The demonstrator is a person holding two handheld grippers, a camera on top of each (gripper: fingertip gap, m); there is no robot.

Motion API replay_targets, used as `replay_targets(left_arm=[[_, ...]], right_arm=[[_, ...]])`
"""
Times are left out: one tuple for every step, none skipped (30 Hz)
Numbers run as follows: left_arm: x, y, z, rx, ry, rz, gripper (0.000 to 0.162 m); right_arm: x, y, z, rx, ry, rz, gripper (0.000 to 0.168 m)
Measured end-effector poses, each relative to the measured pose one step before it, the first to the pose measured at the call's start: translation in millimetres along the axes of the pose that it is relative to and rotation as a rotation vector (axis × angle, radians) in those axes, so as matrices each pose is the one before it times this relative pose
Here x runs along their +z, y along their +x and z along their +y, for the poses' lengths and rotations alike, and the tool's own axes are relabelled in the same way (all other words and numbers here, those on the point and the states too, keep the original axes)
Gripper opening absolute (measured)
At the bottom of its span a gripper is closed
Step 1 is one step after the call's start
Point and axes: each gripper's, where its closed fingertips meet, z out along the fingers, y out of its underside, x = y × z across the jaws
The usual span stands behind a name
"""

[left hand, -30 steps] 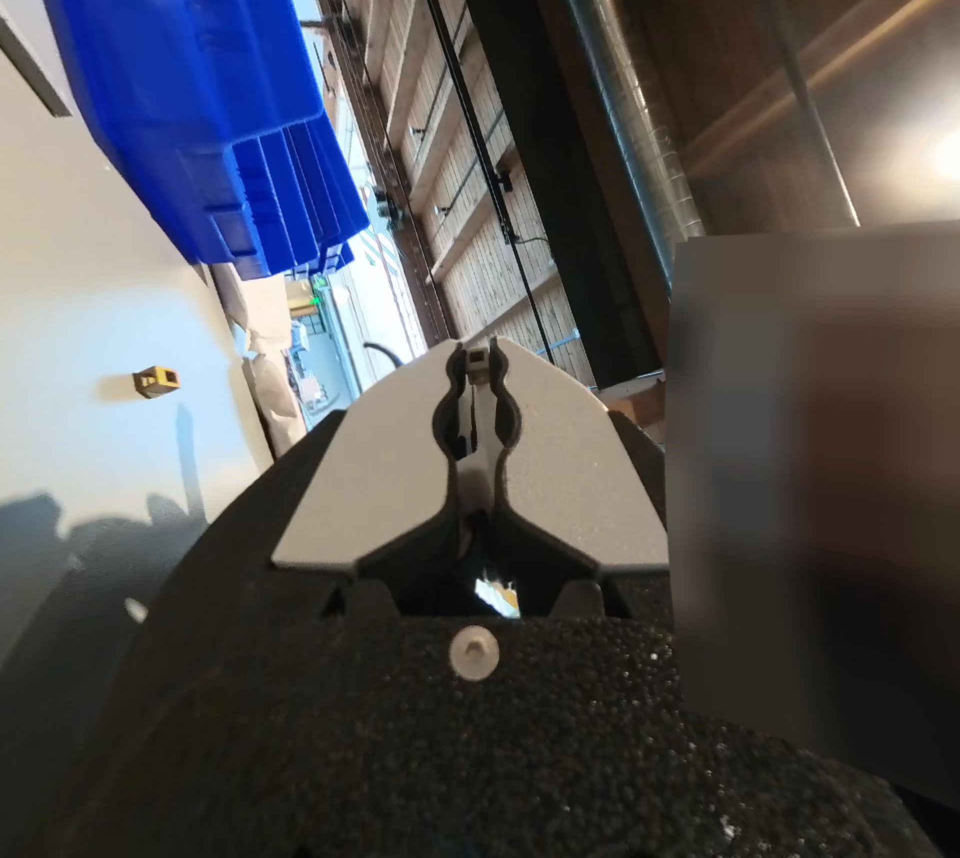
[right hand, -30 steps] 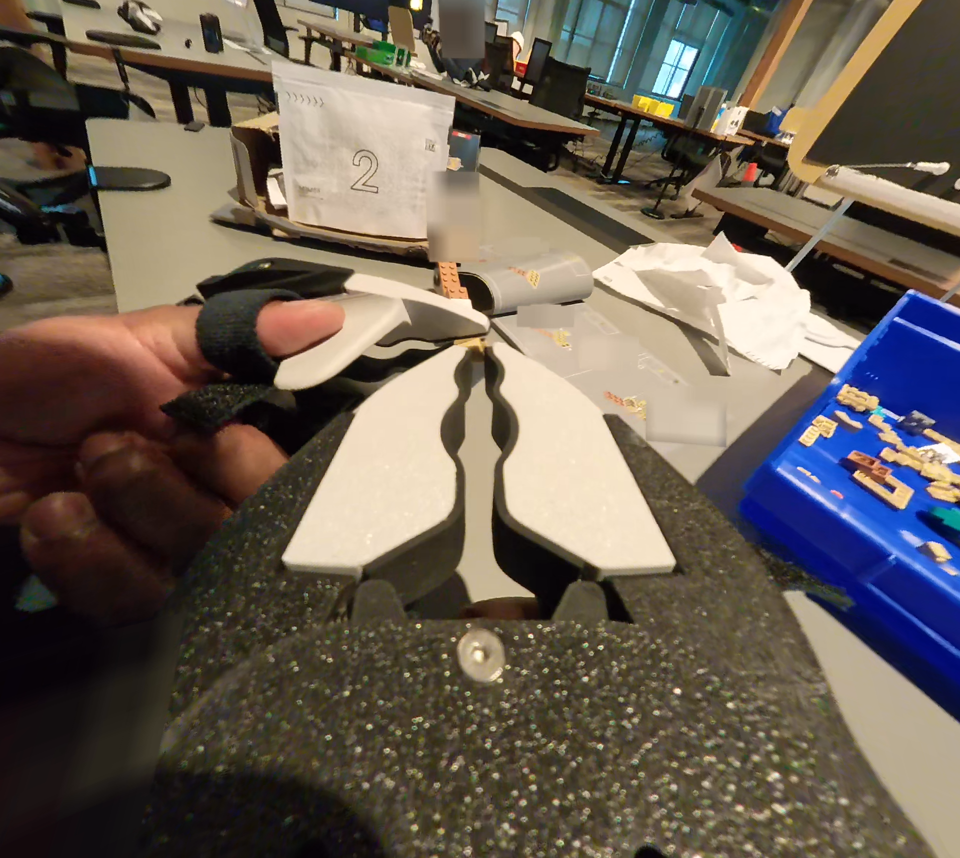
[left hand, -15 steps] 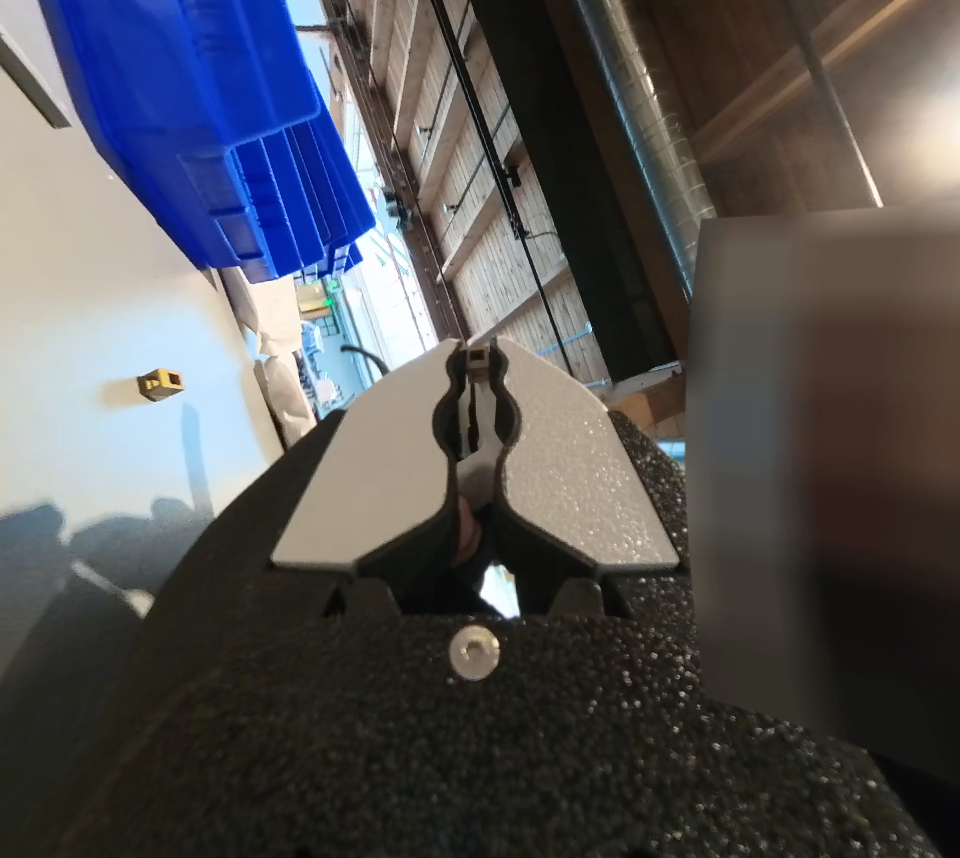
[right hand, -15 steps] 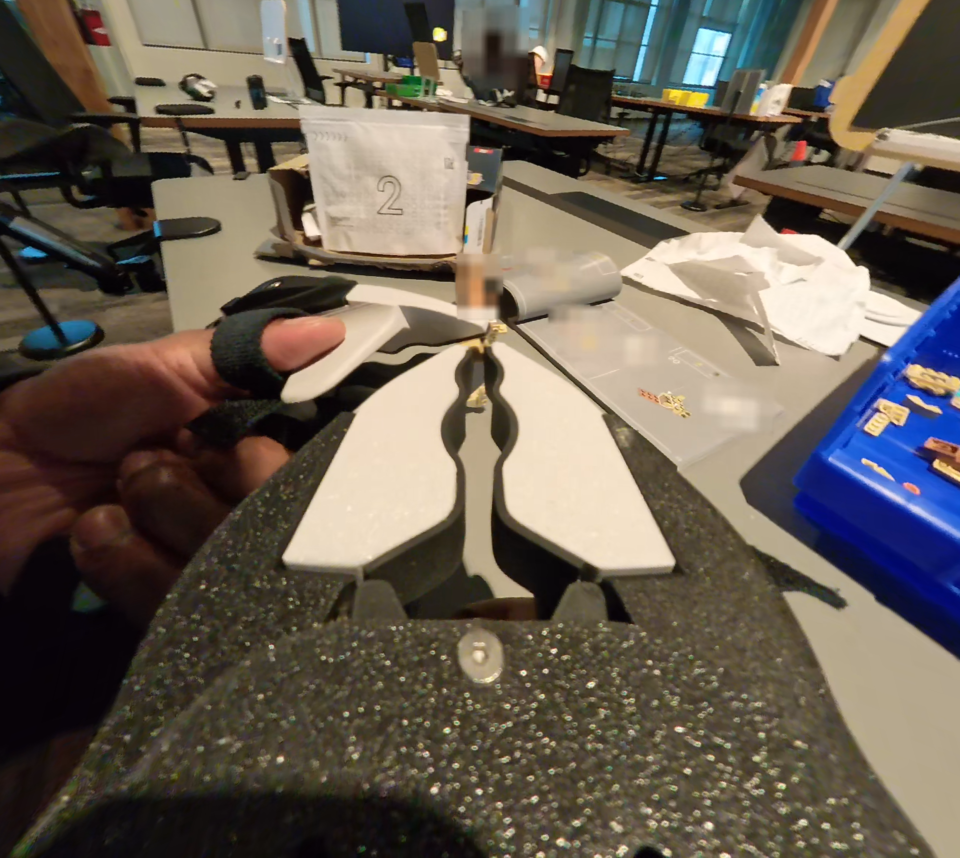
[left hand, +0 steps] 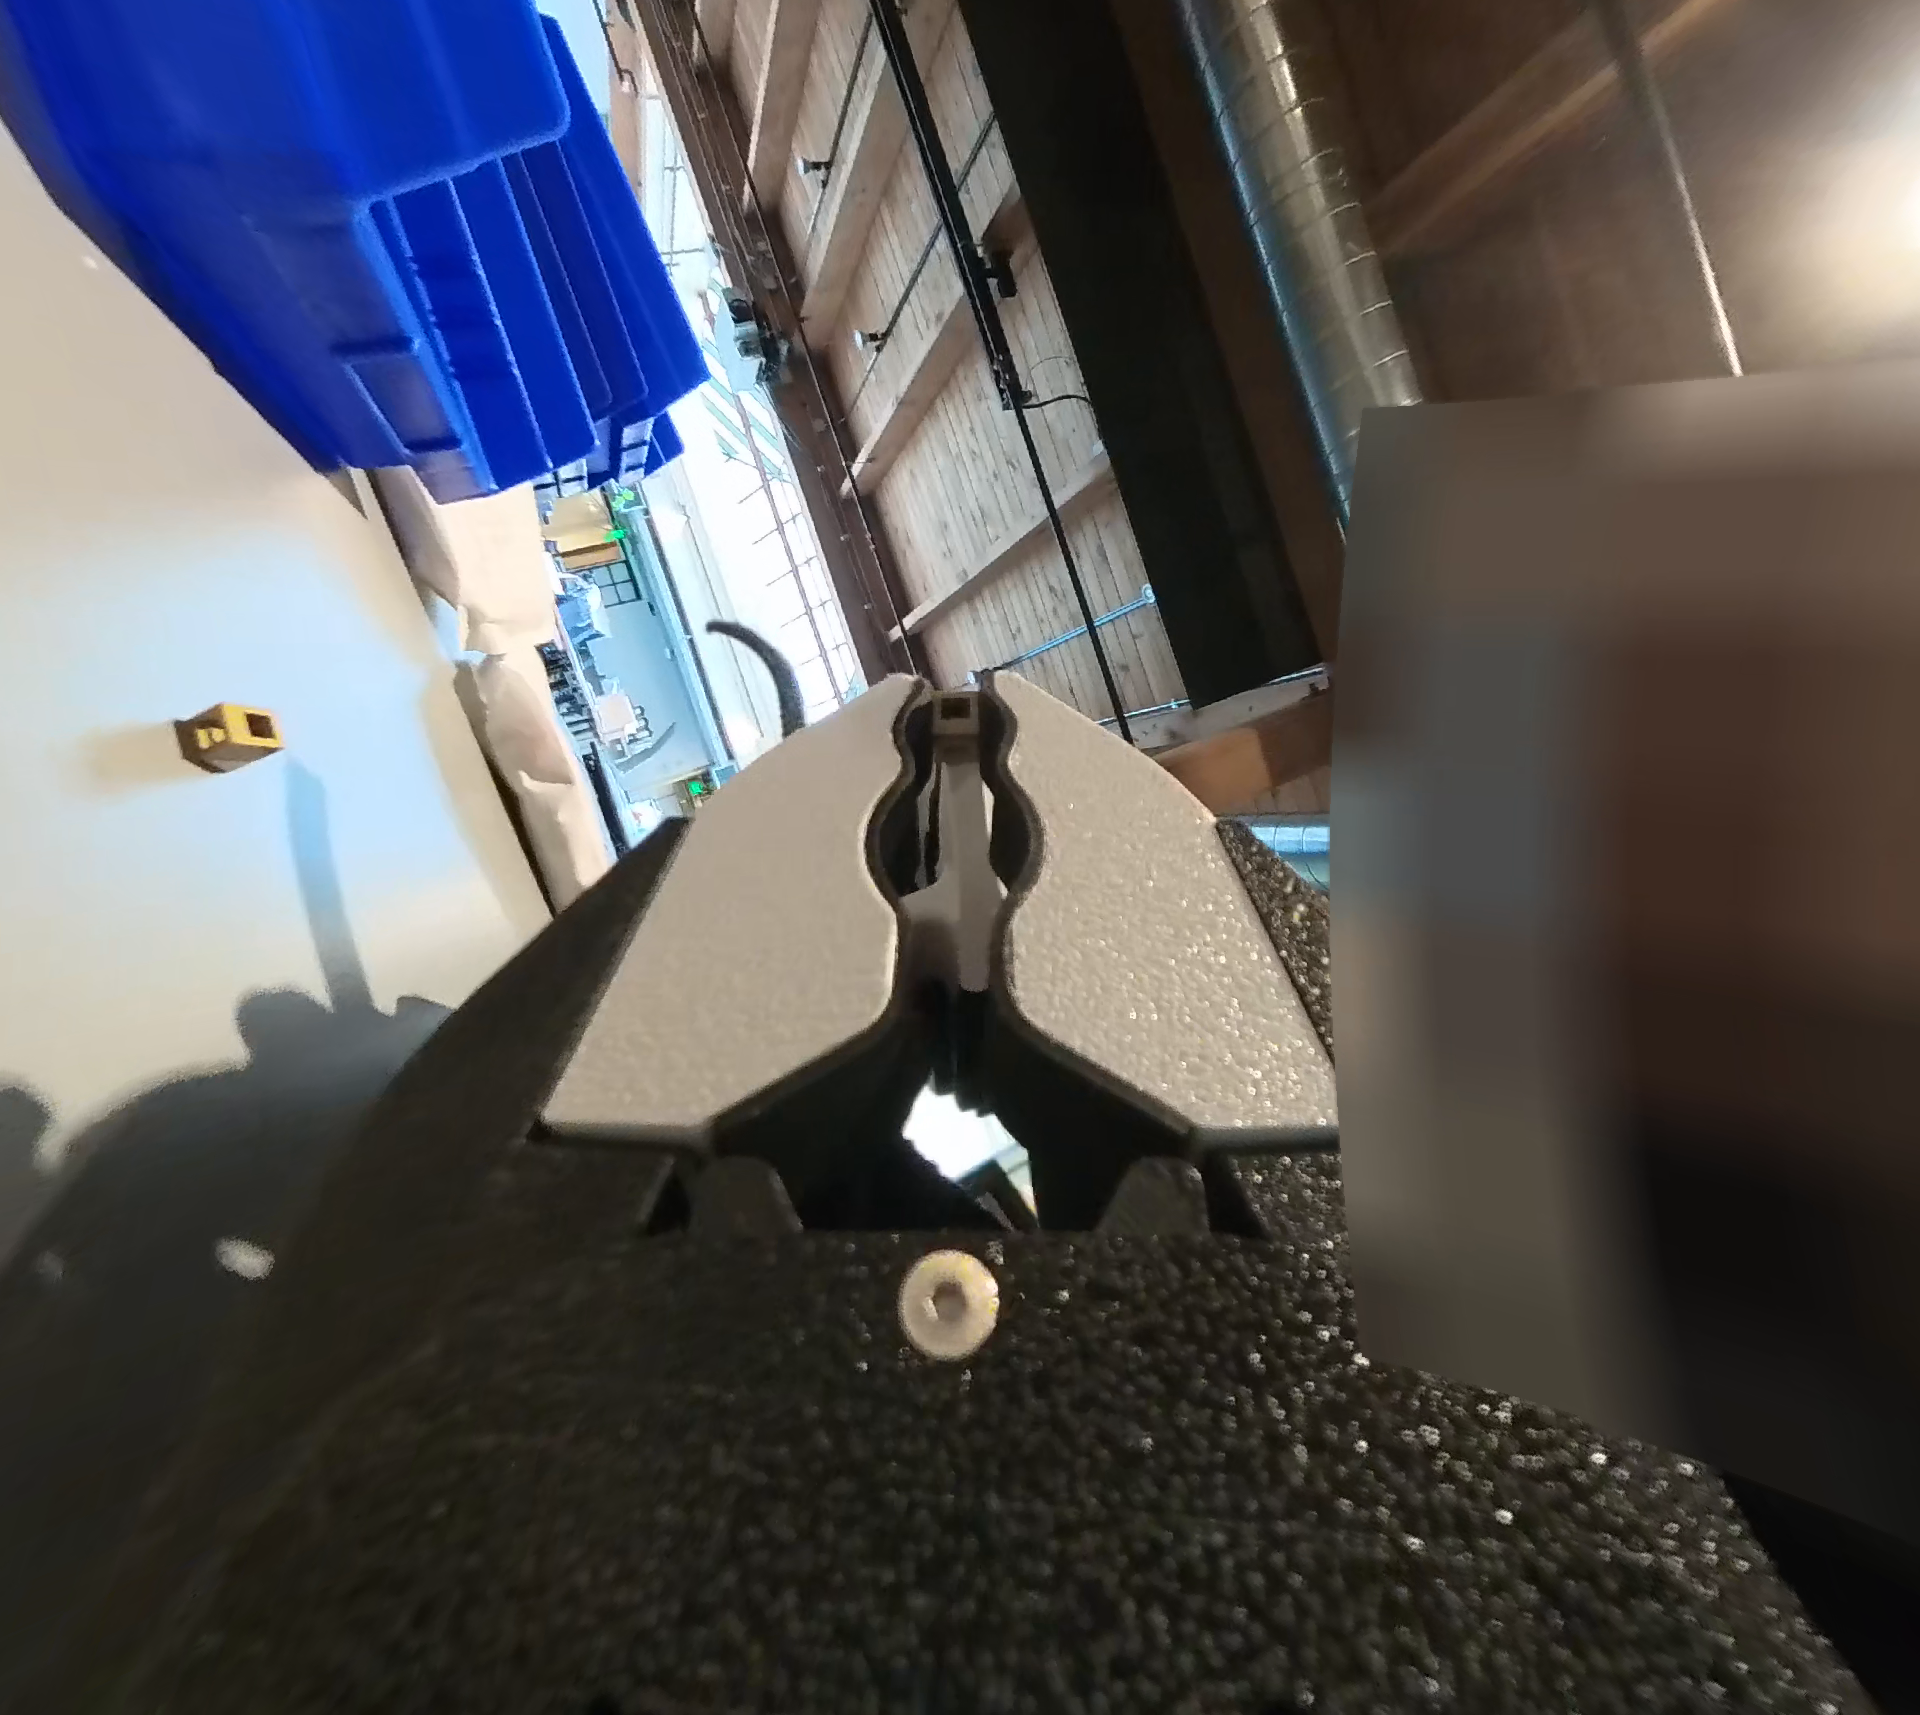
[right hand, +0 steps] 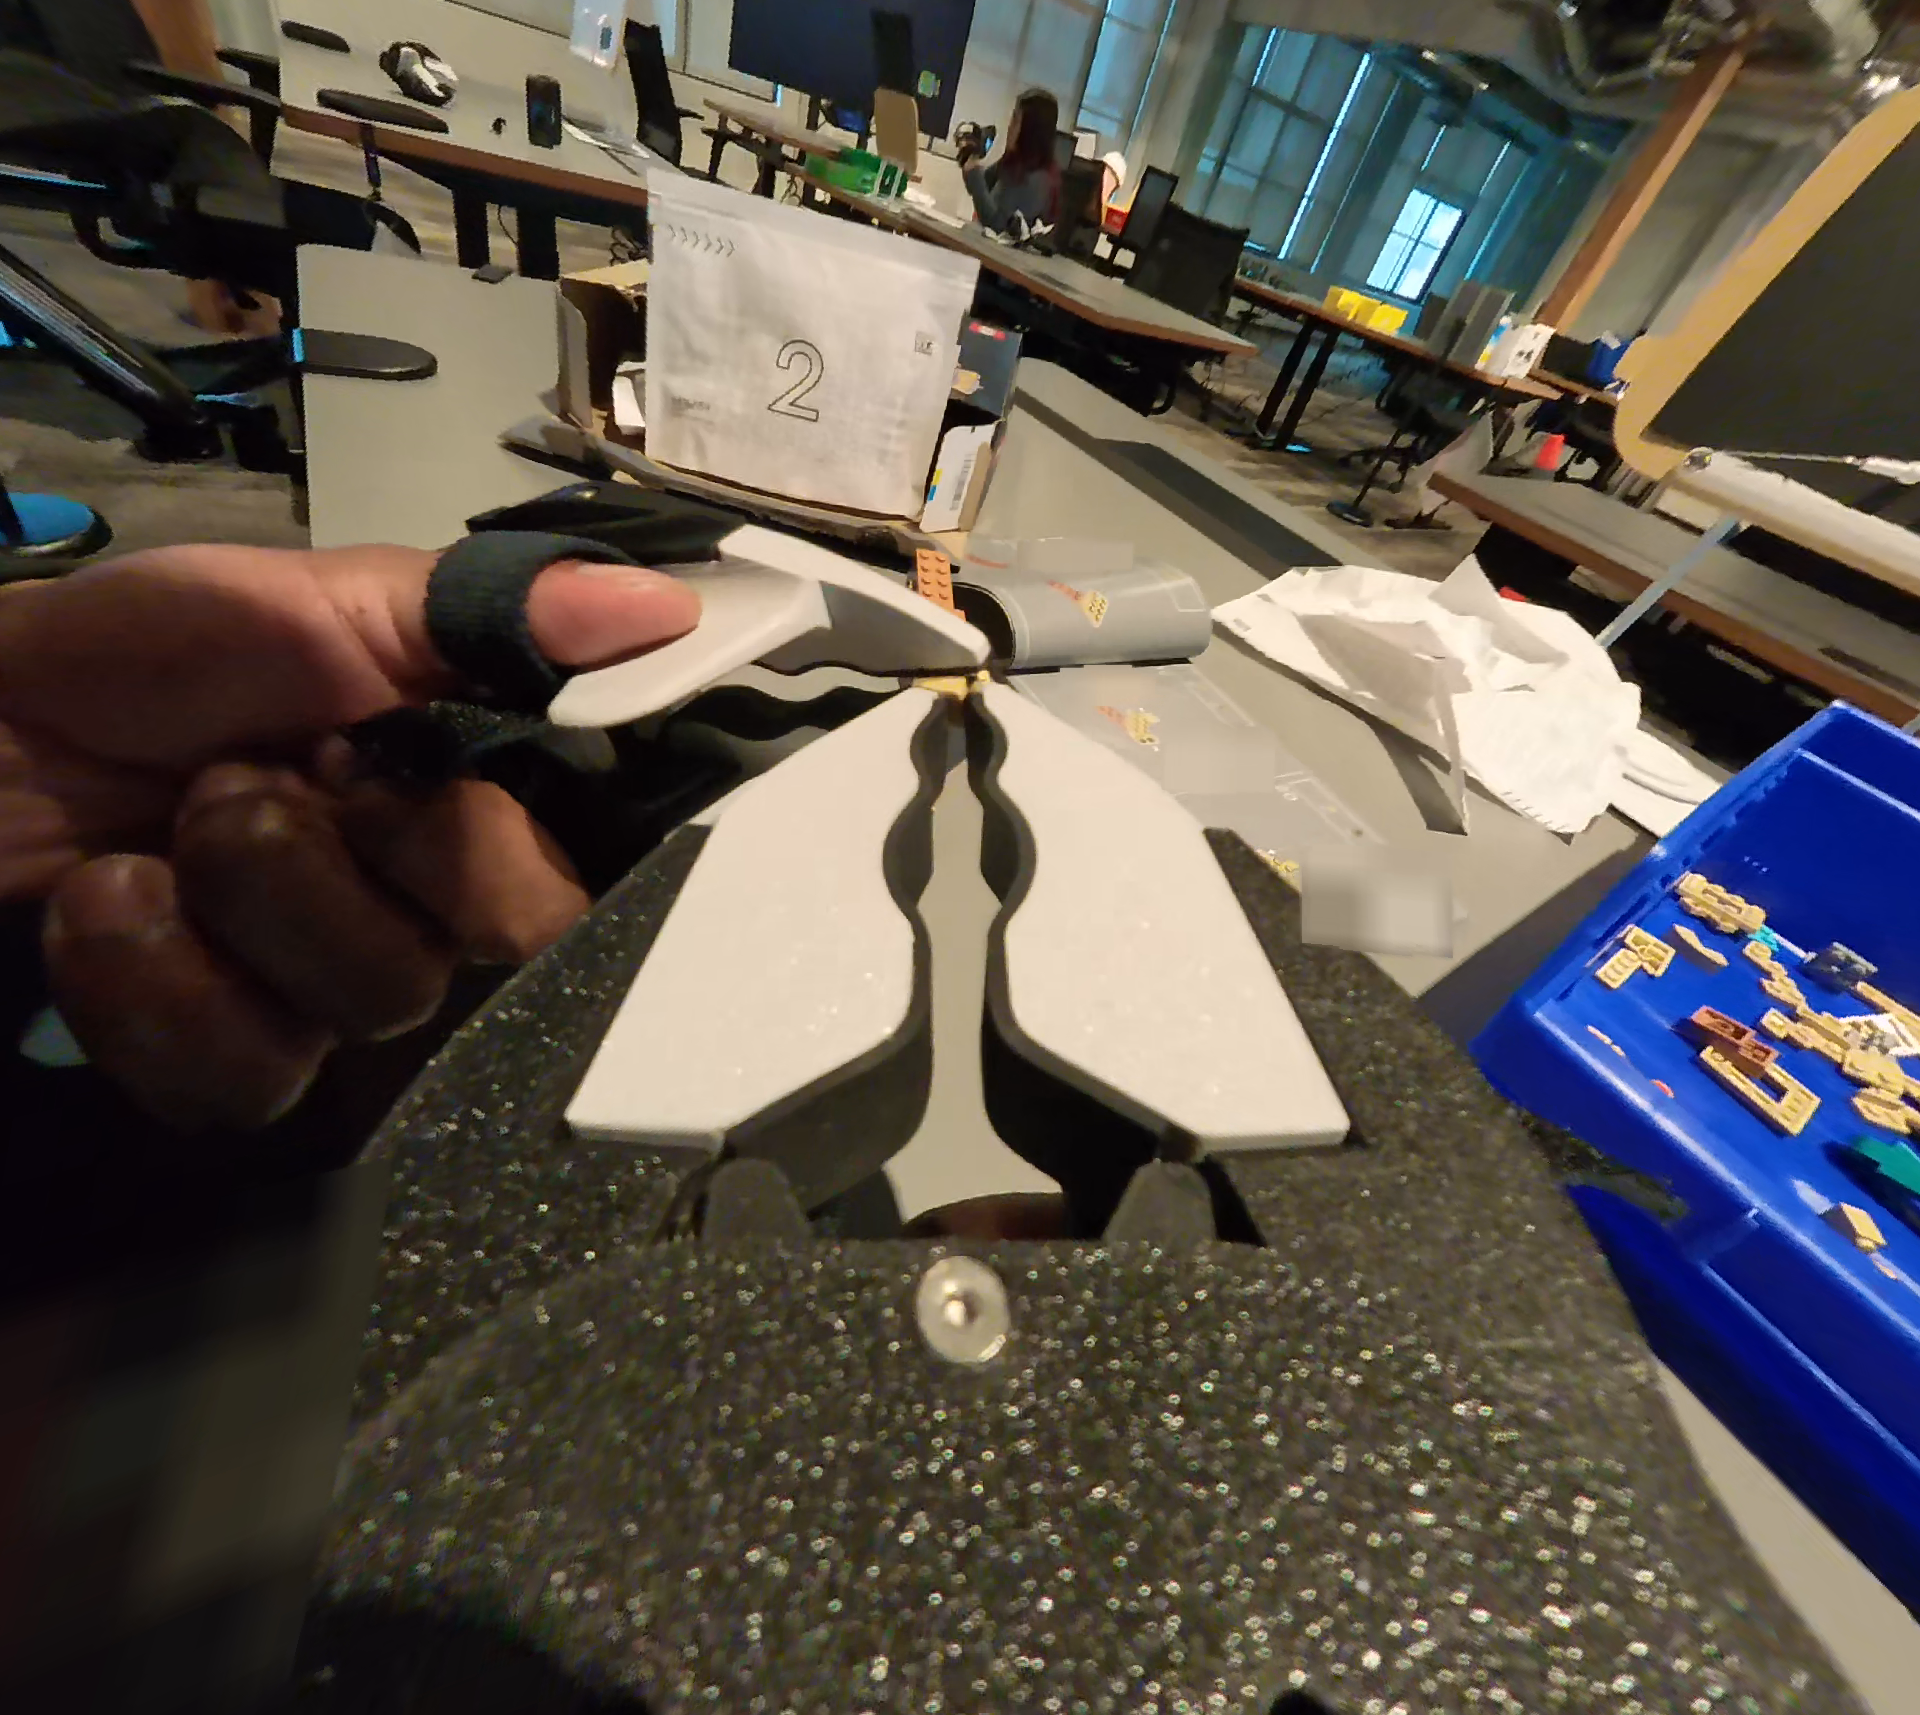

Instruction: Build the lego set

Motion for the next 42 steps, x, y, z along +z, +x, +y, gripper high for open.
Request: replay_targets(left_arm=[[-0.35, -0.10, 0.32, -0.0063, -0.0036, 0.0033, 0.008], [-0.34, -0.44, 0.36, -0.0044, -0.0040, 0.0011, 0.008], [-0.25, -0.07, 0.37, -0.0028, -0.0052, 0.0012, 0.008], [-0.92, 0.20, 0.91, -0.0052, -0.0070, 0.0031, 0.008], [0.59, 0.06, 1.04, -0.0024, -0.0052, 0.0040, 0.008], [-0.25, 0.42, 0.42, -0.0011, -0.0027, 0.0015, 0.008], [-0.06, 0.19, -0.18, 0.0034, 0.0006, 0.0003, 0.008], [-0.53, 0.24, -0.89, 0.0005, 0.0007, 0.0008, 0.008], [-0.72, -0.39, -1.01, 0.0000, 0.0025, -0.0004, 0.008], [-0.86, -1.27, -1.14, 0.0021, 0.0064, -0.0036, 0.008], [-1.55, -1.70, -1.65, 0.0000, 0.0133, -0.0052, 0.008], [-2.06, -1.62, -2.19, -0.0069, 0.0161, 0.0029, 0.008], [-1.63, -0.70, -2.31, -0.0210, 0.0148, 0.0142, 0.008], [-0.99, -0.67, -1.29, -0.0257, 0.0112, 0.0148, 0.008], [-0.32, -2.56, 0.60, -0.0177, 0.0009, -0.0077, 0.008], [-0.07, 1.23, 0.53, 0.0107, -0.0017, 0.0068, 0.008], [-0.24, 0.48, 0.92, -0.0059, -0.0031, 0.0060, 0.008], [-0.32, 1.28, -0.18, -0.0055, -0.0005, 0.0099, 0.008], [-0.09, 1.20, -0.41, -0.0007, -0.0049, 0.0106, 0.008], [0.02, 0.47, -0.07, 0.0034, -0.0081, 0.0034, 0.008], [-0.31, -0.13, -0.04, 0.0082, -0.0084, -0.0054, 0.008], [-0.63, 0.46, -0.01, 0.0097, -0.0097, -0.0028, 0.008], [-0.31, 1.37, 0.20, 0.0076, -0.0121, 0.0019, 0.007], [-0.12, 2.20, 0.83, 0.0071, -0.0172, 0.0055, 0.007], [0.36, 3.28, 1.20, 0.0073, -0.0223, 0.0120, 0.007], [0.50, 3.45, 1.84, 0.0051, -0.0280, 0.0145, 0.007], [0.56, 3.65, 1.64, 0.0049, -0.0284, 0.0170, 0.007], [0.57, 3.48, 2.23, 0.0048, -0.0339, 0.0166, 0.007], [0.50, 3.02, 2.55, 0.0031, -0.0362, 0.0132, 0.007], [0.51, 2.25, 2.97, 0.0017, -0.0376, 0.0083, 0.007], [0.37, 1.90, 2.60, 0.0030, -0.0323, 0.0041, 0.007], [0.18, 1.16, 2.10, 0.0051, -0.0277, -0.0005, 0.007], [0.04, 0.87, 1.92, 0.0041, -0.0256, -0.0021, 0.007], [-0.15, 0.31, 1.58, 0.0027, -0.0227, -0.0045, 0.007], [-0.41, -0.02, 1.29, 0.0030, -0.0194, -0.0060, 0.007], [-0.49, -0.23, 0.91, 0.0025, -0.0163, -0.0075, 0.007], [-0.53, -0.72, 1.04, 0.0035, -0.0146, -0.0095, 0.007], [-0.48, -1.30, 0.92, 0.0030, -0.0134, -0.0125, 0.007], [-0.34, -1.38, 1.16, 0.0018, -0.0126, -0.0123, 0.007], [-0.30, -1.54, 1.33, 0.0003, -0.0133, -0.0112, 0.007], [-0.38, -0.74, 0.43, 0.0006, -0.0060, -0.0061, 0.007], [-0.50, -0.67, 0.22, -0.0002, -0.0051, -0.0066, 0.007]], right_arm=[[-0.30, -0.43, 0.21, -0.0091, 0.0002, -0.0024, 0.003], [-0.17, -0.42, 0.29, -0.0096, -0.0019, -0.0039, 0.003], [-0.28, -0.29, 0.03, -0.0096, -0.0013, -0.0034, 0.003], [-0.39, -0.24, -0.32, -0.0089, 0.0012, -0.0017, 0.003], [-0.39, -0.05, -0.65, -0.0086, 0.0026, 0.0012, 0.003], [-0.09, -0.09, -0.45, -0.0086, 0.0012, 0.0046, 0.003], [0.23, 0.09, -0.19, -0.0076, -0.0020, 0.0065, 0.003], [0.46, -0.08, 0.21, -0.0072, -0.0053, 0.0075, 0.003], [0.82, -0.01, 0.58, -0.0074, -0.0080, 0.0086, 0.003], [1.23, -0.14, 1.34, -0.0065, -0.0112, 0.0102, 0.003], [1.72, -0.14, 1.85, -0.0054, -0.0123, 0.0127, 0.004], [1.71, -0.27, 1.52, -0.0052, -0.0074, 0.0144, 0.004], [1.28, -0.18, 0.86, -0.0047, -0.0009, 0.0133, 0.004], [0.70, -0.45, 0.07, -0.0022, 0.0044, 0.0077, 0.005], [0.07, -0.67, -0.98, 0.0028, 0.0104, 0.0006, 0.007], [-0.58, 0.03, -2.04, 0.0090, 0.0155, -0.0026, 0.009], [-0.84, 0.56, -2.64, 0.0153, 0.0170, -0.0053, 0.011], [-0.83, 1.16, -2.35, 0.0199, 0.0149, -0.0069, 0.011], [-0.78, 0.92, -1.73, 0.0180, 0.0113, -0.0109, 0.011], [-0.75, 0.06, -1.11, 0.0111, 0.0080, -0.0173, 0.012], [-0.96, 0.40, -0.57, 0.0027, 0.0041, -0.0154, 0.013], [-1.17, 0.61, -0.21, -0.0065, 0.0014, -0.0136, 0.014], [-1.15, -0.50, -0.23, -0.0139, 0.0007, -0.0228, 0.015], [-1.03, -1.70, -0.55, -0.0187, -0.0002, -0.0310, 0.015], [-0.63, -2.01, -0.56, -0.0231, -0.0028, -0.0302, 0.016], [-0.30, -2.41, -0.67, -0.0280, -0.0058, -0.0306, 0.017], [0.15, -2.00, -0.70, -0.0326, -0.0080, -0.0254, 0.019], [0.30, -1.68, -0.92, -0.0351, -0.0085, -0.0211, 0.021], [0.56, -2.17, -0.99, -0.0319, -0.0077, -0.0254, 0.023], [0.80, -1.99, -1.13, -0.0249, -0.0071, -0.0260, 0.025], [0.81, -1.91, -1.30, -0.0192, -0.0058, -0.0264, 0.027], [0.56, -2.46, -1.53, -0.0154, -0.0027, -0.0303, 0.027], [0.37, -2.16, -1.64, -0.0125, -0.0001, -0.0273, 0.027], [0.03, -0.87, -1.53, -0.0110, 0.0006, -0.0184, 0.026], [-0.12, -0.12, -0.86, -0.0089, -0.0010, -0.0113, 0.024], [-0.07, 0.39, -0.31, -0.0067, -0.0031, -0.0072, 0.023], [0.10, -0.09, -0.06, -0.0066, -0.0024, -0.0081, 0.020], [0.17, -0.55, -0.01, -0.0063, -0.0023, -0.0079, 0.018], [0.35, -0.26, 0.38, -0.0049, -0.0038, -0.0038, 0.017], [0.52, -0.68, 0.41, -0.0033, -0.0031, -0.0051, 0.016], [0.57, -1.14, 0.59, 0.0003, -0.0027, -0.0068, 0.015], [0.41, -0.68, 0.85, 0.0037, -0.0025, -0.0043, 0.015]])
